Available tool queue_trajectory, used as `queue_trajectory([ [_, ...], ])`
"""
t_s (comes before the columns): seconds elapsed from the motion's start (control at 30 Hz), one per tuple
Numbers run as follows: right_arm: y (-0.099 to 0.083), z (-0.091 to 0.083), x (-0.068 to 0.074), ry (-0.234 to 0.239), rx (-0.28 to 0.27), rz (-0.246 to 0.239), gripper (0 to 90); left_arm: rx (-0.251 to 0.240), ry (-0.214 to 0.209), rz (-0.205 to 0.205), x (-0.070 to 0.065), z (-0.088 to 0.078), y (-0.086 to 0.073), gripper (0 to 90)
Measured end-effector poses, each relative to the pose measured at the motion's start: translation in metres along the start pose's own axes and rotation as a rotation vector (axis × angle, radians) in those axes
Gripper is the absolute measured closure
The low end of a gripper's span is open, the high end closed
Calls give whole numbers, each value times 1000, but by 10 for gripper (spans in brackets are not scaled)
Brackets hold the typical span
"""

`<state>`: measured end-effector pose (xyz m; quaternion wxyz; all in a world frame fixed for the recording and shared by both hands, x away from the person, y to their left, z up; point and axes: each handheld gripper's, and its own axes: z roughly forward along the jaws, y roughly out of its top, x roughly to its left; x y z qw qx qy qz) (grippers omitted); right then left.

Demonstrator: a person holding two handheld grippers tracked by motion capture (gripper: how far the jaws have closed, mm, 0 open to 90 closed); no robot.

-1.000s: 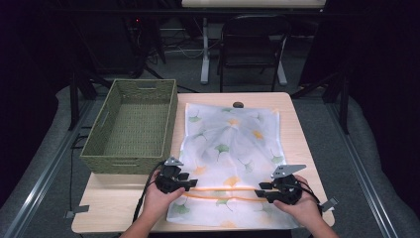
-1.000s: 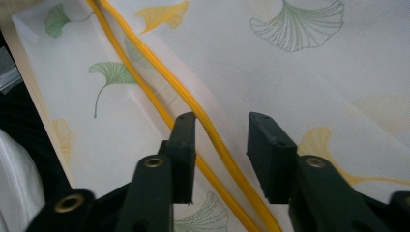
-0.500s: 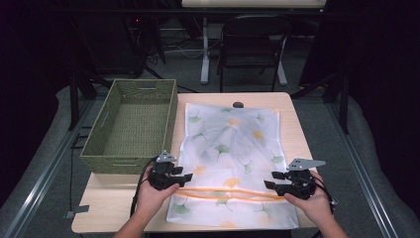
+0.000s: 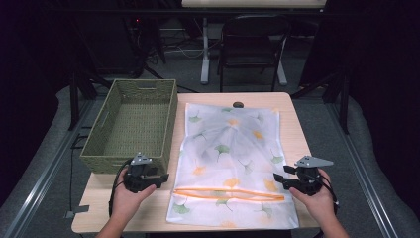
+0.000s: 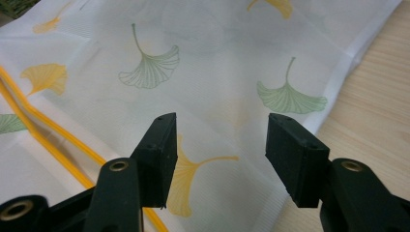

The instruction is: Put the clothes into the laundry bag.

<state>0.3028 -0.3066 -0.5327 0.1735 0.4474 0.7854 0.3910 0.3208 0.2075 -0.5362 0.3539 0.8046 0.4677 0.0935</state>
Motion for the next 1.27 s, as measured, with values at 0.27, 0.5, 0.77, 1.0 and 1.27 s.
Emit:
queue_trajectory([
  [0.27,-6,6,-4,-36,-9,27,449,1,30,3,11,3,-15,437],
  [0.5,-11,10,-4,-67,-12,9,450,7,24,-1,15,6,-21,441],
  [0.77,-15,15,-5,-79,-13,21,451,31,58,45,12,12,-24,445],
  [1.0,-18,17,-8,-71,-23,48,451,28,59,69,16,15,-27,440],
  [1.27,-17,15,-8,-80,-30,48,451,33,64,93,15,16,-28,427],
])
